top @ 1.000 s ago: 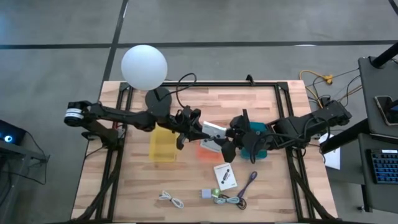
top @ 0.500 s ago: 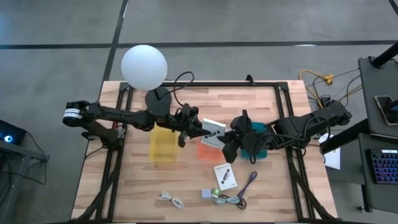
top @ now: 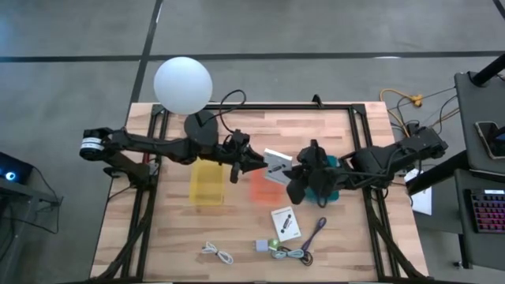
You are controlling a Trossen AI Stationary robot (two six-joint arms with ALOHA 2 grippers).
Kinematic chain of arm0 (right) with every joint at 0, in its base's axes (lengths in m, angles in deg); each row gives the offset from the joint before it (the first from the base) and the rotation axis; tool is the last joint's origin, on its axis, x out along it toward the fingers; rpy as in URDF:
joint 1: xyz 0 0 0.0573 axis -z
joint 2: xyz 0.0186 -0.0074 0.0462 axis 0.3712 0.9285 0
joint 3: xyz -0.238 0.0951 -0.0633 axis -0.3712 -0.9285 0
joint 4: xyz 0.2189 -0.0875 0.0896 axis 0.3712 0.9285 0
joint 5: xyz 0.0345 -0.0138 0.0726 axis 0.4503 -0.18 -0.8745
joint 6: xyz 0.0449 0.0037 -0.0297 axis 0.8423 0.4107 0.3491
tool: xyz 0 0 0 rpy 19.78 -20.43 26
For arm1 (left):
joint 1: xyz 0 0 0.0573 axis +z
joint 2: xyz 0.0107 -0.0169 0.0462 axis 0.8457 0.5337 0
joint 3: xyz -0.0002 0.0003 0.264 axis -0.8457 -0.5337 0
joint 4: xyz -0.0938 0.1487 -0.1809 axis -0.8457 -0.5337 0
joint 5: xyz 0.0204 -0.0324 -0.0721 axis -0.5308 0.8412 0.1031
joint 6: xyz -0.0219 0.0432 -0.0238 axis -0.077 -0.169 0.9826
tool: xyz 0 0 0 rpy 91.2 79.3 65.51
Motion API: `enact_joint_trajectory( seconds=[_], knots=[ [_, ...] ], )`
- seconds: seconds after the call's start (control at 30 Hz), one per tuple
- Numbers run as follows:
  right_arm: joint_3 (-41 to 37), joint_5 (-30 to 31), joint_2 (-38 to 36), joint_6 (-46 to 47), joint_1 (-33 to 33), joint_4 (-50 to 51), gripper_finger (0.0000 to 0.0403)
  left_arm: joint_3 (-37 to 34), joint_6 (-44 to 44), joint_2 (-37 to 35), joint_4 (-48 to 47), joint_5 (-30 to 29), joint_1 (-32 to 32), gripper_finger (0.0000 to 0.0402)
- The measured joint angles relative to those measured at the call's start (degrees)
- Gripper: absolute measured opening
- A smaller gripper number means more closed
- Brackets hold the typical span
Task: Pick and place items into bin
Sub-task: Put the left card reader box into the blue bin
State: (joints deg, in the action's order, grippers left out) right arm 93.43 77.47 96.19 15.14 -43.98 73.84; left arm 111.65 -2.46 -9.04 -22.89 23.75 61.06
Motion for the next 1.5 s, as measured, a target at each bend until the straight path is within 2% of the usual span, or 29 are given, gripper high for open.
enact_joint_trajectory(
  seconds=[0.2,0.3,0.4,0.47,0.67,0.8,0.93,1.07,1.17,1.33,1.5],
  knots=[
    [-0.11,1.62,-0.18,5.06,0.17,4.21,0.0018,-0.10,-0.07,-0.28,-8.47,0.72,-0.14,0.0167],
    [-0.07,0.89,-0.82,12.93,0.02,13.47,0.0018,-0.11,-0.20,-0.44,-13.26,0.44,-0.08,0.0212],
    [-0.14,-4.78,-0.77,23.73,0.02,26.05,0.0018,-0.13,-0.18,-0.57,-18.28,0.26,-0.11,0.0241],
    [-0.76,-8.76,-0.77,28.42,0.16,30.86,0.0018,-0.20,0.69,-0.57,-21.27,0.28,-0.13,0.0250],
    [-6.89,-22.41,-3.04,34.61,2.15,31.63,0.0018,-0.30,2.49,-0.57,-22.97,0.18,-0.86,0.0253],
    [-17.12,-30.59,-8.13,33.72,6.74,24.13,0.0018,-0.28,4.10,-0.57,-22.50,-0.31,-0.90,0.0253],
    [-28.57,-33.78,-16.28,32.77,12.24,12.59,0.0018,-0.28,4.10,-0.57,-22.16,-0.35,-1.21,0.0253],
    [-37.86,-37.04,-22.84,34.43,17.37,11.58,0.0018,-0.28,4.26,-0.57,-21.14,-1.48,-2.06,0.0254],
    [-43.83,-42.15,-26.92,34.06,20.84,5.27,0.0018,-0.28,5.99,-0.57,-18.30,-1.88,-2.80,0.0254],
    [-50.83,-42.35,-30.23,34.70,24.92,-6.33,0.0022,-0.28,6.94,-0.54,-13.57,-1.88,-3.69,0.0254],
    [-54.44,-44.12,-29.78,34.70,27.35,-7.98,0.0024,-0.28,6.91,-0.49,-10.45,-1.90,-3.80,0.0254]
  ],
)
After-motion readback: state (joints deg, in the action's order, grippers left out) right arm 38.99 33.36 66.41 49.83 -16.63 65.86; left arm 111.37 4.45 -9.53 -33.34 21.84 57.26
